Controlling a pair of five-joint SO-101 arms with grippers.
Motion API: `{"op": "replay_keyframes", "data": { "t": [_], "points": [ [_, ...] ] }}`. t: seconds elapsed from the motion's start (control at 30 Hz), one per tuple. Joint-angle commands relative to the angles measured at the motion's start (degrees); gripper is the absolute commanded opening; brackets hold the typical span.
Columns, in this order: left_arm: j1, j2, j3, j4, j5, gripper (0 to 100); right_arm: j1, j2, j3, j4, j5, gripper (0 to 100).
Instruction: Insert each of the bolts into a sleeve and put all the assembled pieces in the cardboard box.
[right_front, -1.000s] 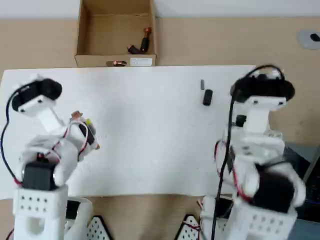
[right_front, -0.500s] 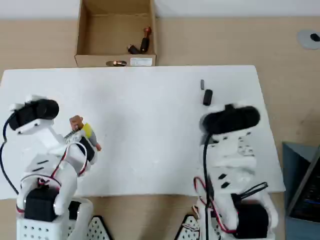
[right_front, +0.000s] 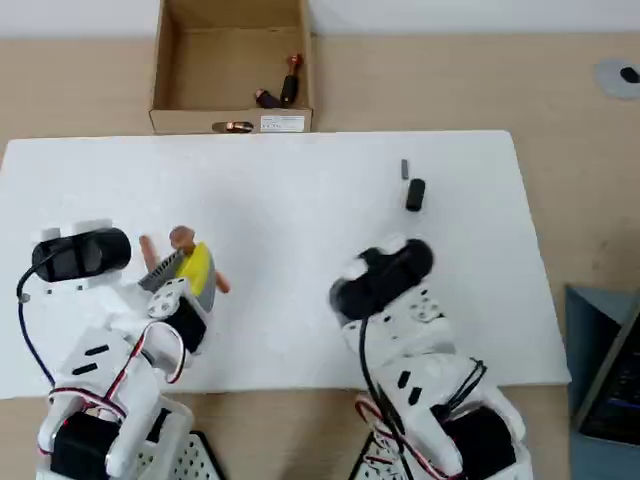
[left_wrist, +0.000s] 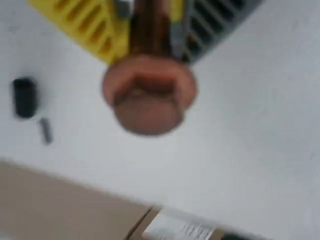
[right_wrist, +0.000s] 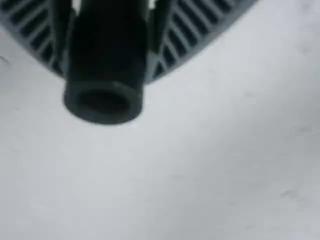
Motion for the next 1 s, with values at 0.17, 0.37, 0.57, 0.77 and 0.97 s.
{"op": "replay_keyframes", "data": {
  "t": [0.17, 0.37, 0.57, 0.77, 0.97],
  "points": [
    [6.1, -0.5, -0.3, -10.7, 0.0, 0, -9.8, -7.0, 0.9, -1.7, -0.4, 0.9],
    [13.8, -0.5, -1.8, -10.7, 5.6, 0, -14.9, -6.7, 2.8, -5.5, -0.3, 0.9],
    [14.6, -0.5, -1.7, -10.7, 5.7, 0, -15.5, -6.7, 3.7, -7.6, -0.2, 0.9],
    [16.4, -0.5, -1.2, -10.7, 8.3, 0, -18.6, -6.7, 3.8, -7.6, -0.2, 0.9],
    [16.4, -0.5, 0.4, -10.7, 8.4, 0, -18.7, -6.8, 3.8, -7.6, -0.2, 0.9]
  ]
}}
